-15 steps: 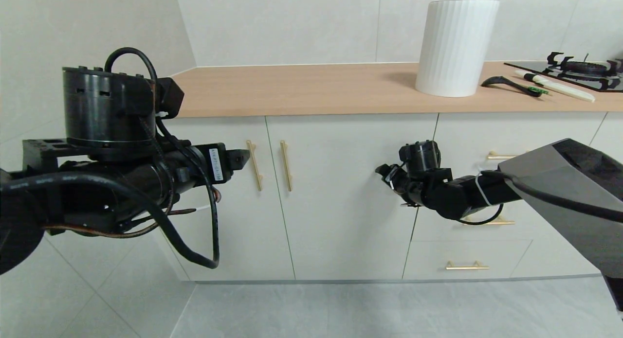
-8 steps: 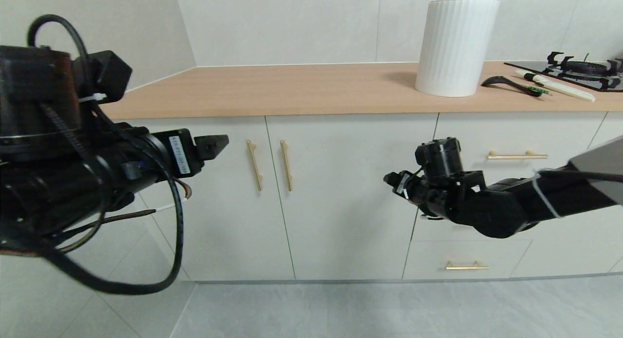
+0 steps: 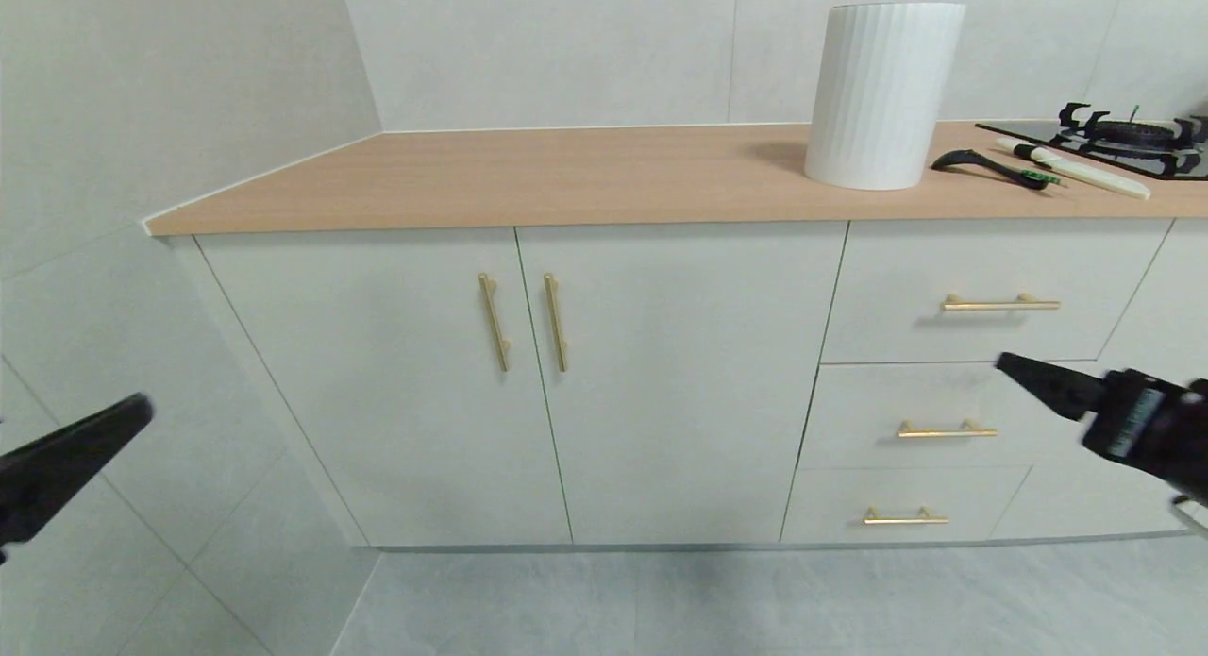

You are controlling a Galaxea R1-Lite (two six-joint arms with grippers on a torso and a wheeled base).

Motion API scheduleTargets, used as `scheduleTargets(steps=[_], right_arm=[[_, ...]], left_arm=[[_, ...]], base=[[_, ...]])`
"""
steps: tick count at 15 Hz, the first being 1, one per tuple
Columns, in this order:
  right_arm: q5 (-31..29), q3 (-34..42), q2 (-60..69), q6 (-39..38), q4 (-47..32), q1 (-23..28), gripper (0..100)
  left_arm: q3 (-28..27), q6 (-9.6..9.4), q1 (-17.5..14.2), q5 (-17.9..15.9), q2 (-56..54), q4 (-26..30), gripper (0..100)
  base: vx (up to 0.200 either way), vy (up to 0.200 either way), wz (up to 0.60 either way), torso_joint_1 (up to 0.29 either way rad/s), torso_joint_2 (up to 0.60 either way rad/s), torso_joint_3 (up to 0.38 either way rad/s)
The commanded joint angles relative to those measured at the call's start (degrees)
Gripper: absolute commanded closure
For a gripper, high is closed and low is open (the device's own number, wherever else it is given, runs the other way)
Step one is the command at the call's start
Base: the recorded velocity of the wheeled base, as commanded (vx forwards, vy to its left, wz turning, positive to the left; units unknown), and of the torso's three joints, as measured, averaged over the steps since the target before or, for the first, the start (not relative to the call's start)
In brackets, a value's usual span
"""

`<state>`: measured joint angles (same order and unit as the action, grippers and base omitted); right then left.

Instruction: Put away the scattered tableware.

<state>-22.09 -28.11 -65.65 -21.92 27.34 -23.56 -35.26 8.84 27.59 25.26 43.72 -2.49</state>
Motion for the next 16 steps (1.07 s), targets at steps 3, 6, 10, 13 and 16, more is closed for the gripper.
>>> scheduleTargets(steps=[3, 6, 10, 13, 16], right_arm=[[3.3, 13.3, 43.7, 14.4, -16.0, 10.6, 0], [3.0, 12.9, 48.6, 16.5, -16.5, 16.8, 0], [3.5, 13.2, 59.2, 16.9, -23.1, 22.3, 0], [2.7, 15.5, 65.6, 16.2, -30.4, 23.5, 0], [1.3, 24.6, 65.6, 21.2, -24.4, 23.5, 0]], left_arm=[[7.1, -0.40, -10.4, -8.3, -27.2, 12.9, 0], [7.7, -0.40, -16.7, -12.6, -33.8, 15.7, 0], [10.3, 0.39, -24.6, -13.9, -38.9, 15.7, 0], [15.5, 0.83, -28.0, -14.9, -43.5, 15.9, 0], [19.3, -2.95, -28.0, -14.0, -43.6, 15.8, 0]], base=[[0.000, 0.000, 0.00, 0.000, 0.00, 0.000], [0.000, 0.000, 0.00, 0.000, 0.00, 0.000], [0.000, 0.000, 0.00, 0.000, 0.00, 0.000], [0.000, 0.000, 0.00, 0.000, 0.00, 0.000], [0.000, 0.000, 0.00, 0.000, 0.00, 0.000]])
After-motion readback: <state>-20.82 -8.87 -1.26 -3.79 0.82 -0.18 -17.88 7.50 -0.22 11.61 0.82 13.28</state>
